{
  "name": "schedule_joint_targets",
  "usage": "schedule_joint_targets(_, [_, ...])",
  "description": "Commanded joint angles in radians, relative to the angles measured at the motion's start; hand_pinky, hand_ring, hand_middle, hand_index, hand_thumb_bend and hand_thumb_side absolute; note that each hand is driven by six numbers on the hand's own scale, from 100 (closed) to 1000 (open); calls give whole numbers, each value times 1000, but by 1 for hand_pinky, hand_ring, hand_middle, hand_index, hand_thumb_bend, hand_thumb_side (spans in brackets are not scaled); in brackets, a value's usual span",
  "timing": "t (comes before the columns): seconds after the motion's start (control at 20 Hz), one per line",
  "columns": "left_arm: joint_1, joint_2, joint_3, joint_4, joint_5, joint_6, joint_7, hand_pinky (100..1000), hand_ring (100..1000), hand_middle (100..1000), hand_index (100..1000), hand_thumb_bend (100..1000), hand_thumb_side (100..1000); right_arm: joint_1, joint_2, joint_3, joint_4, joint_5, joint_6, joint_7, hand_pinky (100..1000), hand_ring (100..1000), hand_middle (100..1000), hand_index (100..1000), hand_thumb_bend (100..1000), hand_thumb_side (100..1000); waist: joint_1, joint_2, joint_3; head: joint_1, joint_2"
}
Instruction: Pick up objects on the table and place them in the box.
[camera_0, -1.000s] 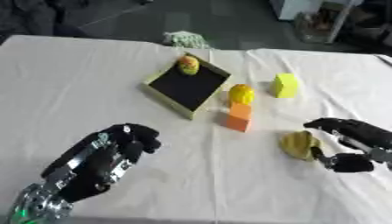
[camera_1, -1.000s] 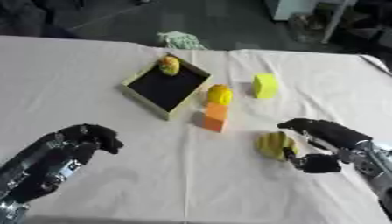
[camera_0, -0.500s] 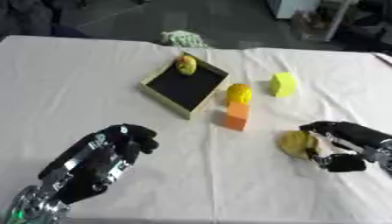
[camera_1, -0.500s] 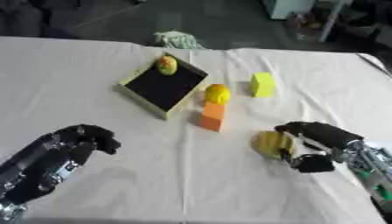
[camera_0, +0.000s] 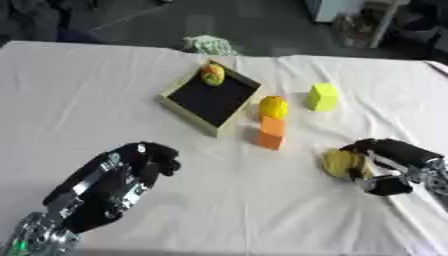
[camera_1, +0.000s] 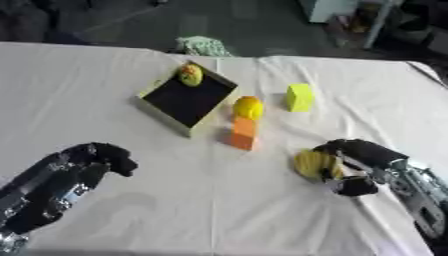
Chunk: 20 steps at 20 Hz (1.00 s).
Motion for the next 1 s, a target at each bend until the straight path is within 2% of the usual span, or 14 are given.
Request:
schedule_joint_targets(0.05, [-9, 7, 1, -22, -3, 0, -1, 745, 752, 622, 787, 100, 642, 3, -16, -12, 17, 19, 16, -32, 693, 706, 515, 703, 100, 299, 4, -5, -1, -2, 5])
schedule_joint_targets(0.1, [-8, 7, 1, -22, -3, 0, -1, 745, 752, 622, 787, 100, 642, 2, -15, -17, 10, 11, 24, -48, 676, 676, 465, 649, 100, 288, 4, -5, -1, -2, 5])
schedule_joint_targets(0.15, [-8, 7, 1, -22, -3, 0, -1, 745, 752, 622, 787, 100, 642, 2, -15, -22, 2, 1, 31, -62, 672, 671, 456, 636, 100, 285, 4, -5, -1, -2, 5])
schedule_joint_targets(0.2, [-8, 7, 1, -22, -3, 0, -1, 745, 752, 622, 787, 100, 642, 1, -16, -29, -11, -10, 40, -78, 640, 623, 372, 543, 100, 264, 4, -5, -2, -2, 5])
schedule_joint_targets(0.25, [-7, 7, 1, -22, -3, 0, 0, 745, 752, 622, 787, 100, 642, 0, -17, -35, -25, -24, 48, -93, 622, 601, 326, 497, 100, 251, 4, -5, -2, -2, 5])
schedule_joint_targets(0.4, [-7, 8, 1, -22, -4, 1, 0, 745, 752, 622, 786, 100, 643, -2, -24, -48, -74, -70, 68, -141, 583, 552, 243, 412, 100, 209, 3, -5, -3, -2, 5])
schedule_joint_targets(0.75, [-8, 10, 0, -22, -4, 0, -1, 745, 752, 623, 786, 100, 642, -33, -77, -37, -187, -175, 64, -239, 558, 527, 211, 384, 100, 172, 1, -5, 0, -5, 5])
schedule_joint_targets(1.0, [-10, 9, -4, -22, -3, 1, -6, 745, 753, 623, 786, 100, 644, -118, -134, -15, -234, -256, 58, -221, 556, 525, 213, 386, 100, 162, 0, -4, 9, -12, 5])
